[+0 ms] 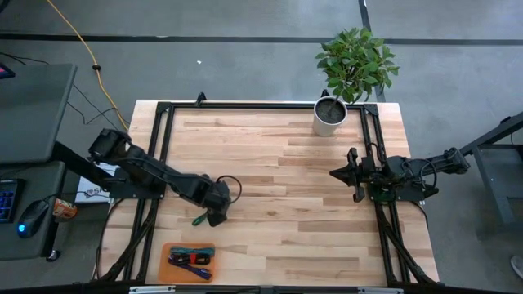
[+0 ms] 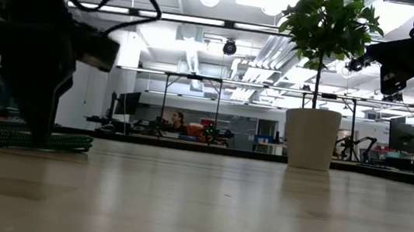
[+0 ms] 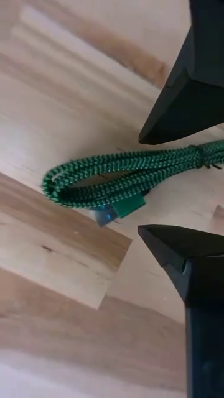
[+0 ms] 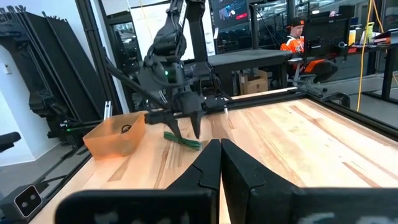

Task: Pick and place USB-C Cables
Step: Put the green charger cable into the orange bin

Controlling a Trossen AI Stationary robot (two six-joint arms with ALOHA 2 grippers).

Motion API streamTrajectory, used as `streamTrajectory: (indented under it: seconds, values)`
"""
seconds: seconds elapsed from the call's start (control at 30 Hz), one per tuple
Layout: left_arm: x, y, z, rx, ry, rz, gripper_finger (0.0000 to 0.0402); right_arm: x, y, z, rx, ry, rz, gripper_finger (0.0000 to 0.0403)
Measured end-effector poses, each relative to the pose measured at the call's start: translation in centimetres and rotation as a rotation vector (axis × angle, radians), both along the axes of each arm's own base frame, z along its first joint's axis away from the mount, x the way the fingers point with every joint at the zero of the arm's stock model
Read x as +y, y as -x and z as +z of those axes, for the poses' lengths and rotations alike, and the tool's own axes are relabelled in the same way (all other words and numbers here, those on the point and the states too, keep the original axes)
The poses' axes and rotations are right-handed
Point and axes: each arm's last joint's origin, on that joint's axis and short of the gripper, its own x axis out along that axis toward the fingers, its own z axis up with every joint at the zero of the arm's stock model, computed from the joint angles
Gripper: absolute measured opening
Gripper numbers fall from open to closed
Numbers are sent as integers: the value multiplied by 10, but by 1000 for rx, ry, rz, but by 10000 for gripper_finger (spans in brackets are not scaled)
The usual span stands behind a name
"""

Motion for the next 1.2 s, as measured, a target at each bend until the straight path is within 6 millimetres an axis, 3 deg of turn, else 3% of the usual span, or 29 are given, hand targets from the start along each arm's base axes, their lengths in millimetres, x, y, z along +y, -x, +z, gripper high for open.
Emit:
streamTrajectory:
  seconds: [0.23, 0.5, 0.63, 0.87, 1.07, 1.2]
  values:
    - [-2, -4, -16, 61, 22, -4, 202, 0, 0, 0, 3, 0, 0, 0]
    - [-2, -3, -16, 69, 31, -5, 194, 0, 0, 0, 2, 0, 0, 0]
    - [-1, -2, -16, 90, 27, -2, 149, 0, 0, 0, 3, 0, 0, 0]
    - [4, -2, -16, 100, 38, -3, 16, 0, 0, 0, 2, 0, 0, 0]
    - [7, -2, -14, 89, 39, -22, 13, 0, 0, 0, 2, 0, 0, 0]
    - [9, 1, -2, 42, -1, -45, 4, 0, 0, 0, 3, 0, 0, 0]
